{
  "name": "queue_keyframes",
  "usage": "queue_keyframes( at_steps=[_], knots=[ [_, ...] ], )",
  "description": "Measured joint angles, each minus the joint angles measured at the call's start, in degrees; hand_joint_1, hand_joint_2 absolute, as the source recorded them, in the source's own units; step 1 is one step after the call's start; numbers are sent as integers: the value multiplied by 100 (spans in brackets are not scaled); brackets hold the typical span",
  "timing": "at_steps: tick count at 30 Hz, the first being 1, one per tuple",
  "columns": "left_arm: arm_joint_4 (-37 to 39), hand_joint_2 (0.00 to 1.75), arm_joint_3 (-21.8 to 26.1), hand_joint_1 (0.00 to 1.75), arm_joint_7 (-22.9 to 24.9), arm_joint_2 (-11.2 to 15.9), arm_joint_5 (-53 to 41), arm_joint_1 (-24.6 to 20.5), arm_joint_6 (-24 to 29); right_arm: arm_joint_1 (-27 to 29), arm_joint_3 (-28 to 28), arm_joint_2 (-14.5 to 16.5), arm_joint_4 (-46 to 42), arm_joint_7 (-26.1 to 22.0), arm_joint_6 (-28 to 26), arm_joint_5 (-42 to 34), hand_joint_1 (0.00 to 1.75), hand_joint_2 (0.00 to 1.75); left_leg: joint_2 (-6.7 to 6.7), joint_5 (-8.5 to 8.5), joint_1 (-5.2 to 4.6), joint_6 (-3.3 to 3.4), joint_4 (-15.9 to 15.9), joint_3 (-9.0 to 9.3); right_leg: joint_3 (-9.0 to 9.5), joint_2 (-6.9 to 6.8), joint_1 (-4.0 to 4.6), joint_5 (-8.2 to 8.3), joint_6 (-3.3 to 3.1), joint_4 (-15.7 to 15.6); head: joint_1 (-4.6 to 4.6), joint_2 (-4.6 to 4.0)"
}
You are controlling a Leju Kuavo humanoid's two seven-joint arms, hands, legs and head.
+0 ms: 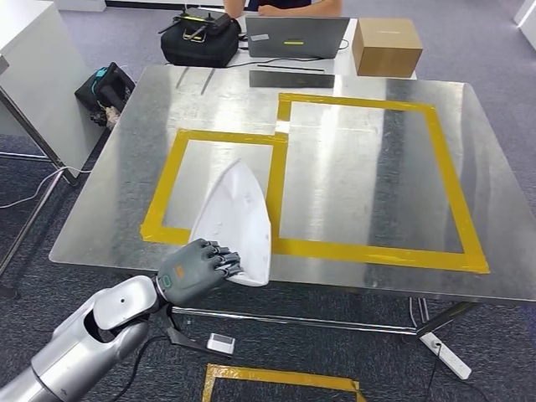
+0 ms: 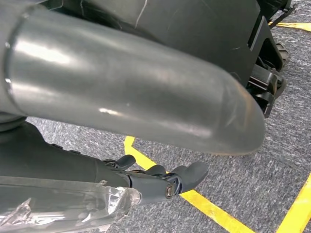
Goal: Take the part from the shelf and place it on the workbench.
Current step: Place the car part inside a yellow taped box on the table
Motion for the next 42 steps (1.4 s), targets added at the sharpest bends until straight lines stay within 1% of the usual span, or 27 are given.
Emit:
queue_keyframes(
  at_steps=[3, 6, 7, 9, 10, 11, 12, 13, 14, 15, 16, 17, 18, 19, 20, 21, 22, 24, 25, 26, 29, 31, 32, 35, 36, 38, 42],
  knots=[
    [102, 175, -26, 175, 47, -10, 41, -43, -21, 0, 2, 16, 1, -2, 2, -1, 0, 0, 0, -7, -27, 14, 7, 0, 0, 0, -26, 4, 7, -5, -2, -1],
    [204, 175, -38, 175, 85, -20, 79, -70, -30, 0, 5, 32, 3, -7, 2, -3, 0, 0, 0, -19, -61, 48, 18, -4, 1, 2, -59, 13, 36, -17, -3, -1],
    [238, 175, -40, 175, 98, -23, 93, -79, -31, -2, 7, 39, 3, -9, 2, -5, 0, 0, 2, -21, -73, 69, 18, -6, 6, 3, -71, 19, 56, -35, -5, -1],
    [292, 175, -37, 175, 127, -37, 124, -99, -32, -9, 15, 50, 3, -11, 2, -8, 0, 0, 14, 7, -72, 139, -48, 42, -22, -18, -74, 1, 95, -33, 3, -1],
    [314, 175, -34, 175, 141, -46, 140, -114, -34, -16, 22, 53, 3, -14, 2, -9, 0, 0, 24, 22, -61, 173, -88, 72, -91, -40, -65, -58, 93, 84, 16, -1],
    [338, 175, -32, 175, 154, -61, 152, -127, -38, -24, 29, 54, 3, -16, 2, -9, 0, 0, 34, 35, -49, 201, -123, 104, -238, -63, -47, -165, 76, 344, 38, -2],
    [370, 175, -32, 175, 164, -76, 161, -137, -44, -29, 37, 54, 3, -18, 3, -10, 0, 0, 43, 32, -47, 216, -133, 117, -455, -82, -28, -305, 45, 745, 61, -2],
    [408, 175, -35, 175, 170, -91, 164, -142, -50, -30, 42, 54, 3, -19, 3, -10, 0, 0, 46, 23, -50, 226, -132, 124, -727, -85, -6, -442, 20, 1205, 74, -2],
    [451, 175, -40, 175, 175, -109, 164, -136, -56, -25, 46, 54, 3, -19, 4, -10, 0, 0, 46, 8, -57, 232, -130, 137, -986, -85, 13, -512, 2, 1591, 84, -2],
    [493, 175, -45, 175, 178, -124, 164, -127, -62, -17, 49, 54, 3, -19, 4, -10, 0, 0, 44, -14, -63, 232, -130, 159, -1164, -85, 27, -480, -14, 1801, 84, -2],
    [529, 175, -47, 175, 182, -137, 164, -119, -68, -11, 50, 54, 2, -19, 4, -10, 0, 0, 39, -41, -65, 223, -128, 192, -1227, -85, 36, -332, -31, 1772, 87, -2],
    [564, 175, -48, 175, 191, -150, 166, -115, -76, -8, 52, 54, 2, -19, 4, -10, 0, 0, 33, -77, -61, 203, -126, 239, -1173, -88, 40, -86, -47, 1511, 89, -2],
    [599, 175, -47, 175, 211, -164, 168, -119, -91, -8, 55, 54, 2, -20, 4, -10, 0, 0, 28, -124, -55, 170, -122, 289, -1050, -95, 41, 172, -57, 1135, 95, -1],
    [639, 175, -46, 175, 240, -179, 172, -134, -111, -10, 59, 55, 5, -20, 8, -10, 0, 0, 19, -172, -62, 126, -101, 321, -901, -97, 45, 349, -65, 781, 110, -1],
    [685, 175, -45, 175, 274, -199, 175, -156, -136, -18, 65, 57, 8, -17, 13, -10, 0, 0, 14, -208, -70, 85, -78, 326, -788, -97, 48, 434, -82, 520, 118, -1],
    [739, 175, -43, 175, 315, -220, 178, -184, -160, -27, 72, 62, 11, -11, 20, -11, 0, 0, 10, -236, -82, 65, -59, 311, -734, -91, 45, 444, -87, 392, 119, -1],
    [794, 175, -40, 175, 354, -239, 179, -213, -174, -36, 77, 67, 14, -3, 28, -14, 0, 0, 6, -238, -96, 85, -45, 280, -719, -76, 43, 414, -94, 359, 114, -1],
    [895, 175, -33, 175, 414, -280, 182, -260, -182, -41, 83, 74, 14, 11, 41, -24, 0, 0, 6, -213, -98, 180, -60, 252, -756, -41, 30, 418, -94, 343, 91, -2],
    [939, 175, -31, 175, 432, -301, 184, -284, -179, -38, 84, 78, 14, 15, 46, -28, 0, 0, 6, -190, -99, 217, -70, 250, -767, -22, 30, 415, -100, 341, 90, -2],
    [982, 175, -30, 175, 443, -323, 186, -310, -174, -39, 85, 82, 14, 16, 50, -32, 0, 0, 6, -171, -100, 224, -77, 253, -773, -3, 31, 407, -112, 339, 90, -2],
    [1093, 175, -28, 175, 453, -383, 189, -384, -165, -41, 89, 89, 14, 15, 52, -40, 0, 0, 8, -122, -99, 201, -113, 259, -781, 30, 43, 397, -158, 320, 91, -2],
    [1147, 175, -28, 175, 455, -416, 195, -417, -164, -39, 90, 89, 14, 14, 51, -46, 0, 0, 12, -124, -93, 181, -162, 266, -790, 31, 61, 406, -184, 310, 92, -2],
    [1170, 175, -28, 175, 458, -432, 204, -426, -165, -39, 90, 89, 14, 14, 51, -50, 0, 0, 14, -131, -87, 145, -188, 270, -796, 27, 70, 410, -194, 308, 95, -2],
    [1241, 175, -16, 175, 494, -463, 268, -429, -203, -36, 90, 89, 14, 13, 48, -70, 0, 0, 14, -134, -69, -15, -234, 273, -806, 14, 82, 426, -213, 299, 97, -2],
    [1267, 175, -7, 175, 514, -470, 300, -428, -230, -35, 90, 89, 14, 12, 46, -81, 0, 0, 13, -132, -67, -42, -236, 269, -805, 11, 82, 431, -215, 293, 97, -2],
    [1325, 175, 17, 175, 562, -483, 361, -425, -279, -33, 90, 89, 14, 12, 45, -102, 0, 0, 13, -127, -71, -53, -235, 264, -798, 8, 81, 442, -214, 279, 99, -2],
    [1454, 175, 90, 175, 674, -517, 390, -410, -266, -34, 90, 89, 14, 14, 44, -127, 0, 0, 13, -128, -82, -53, -234, 263, -774, 7, 75, 459, -198, 235, 99, -2]
  ],
)
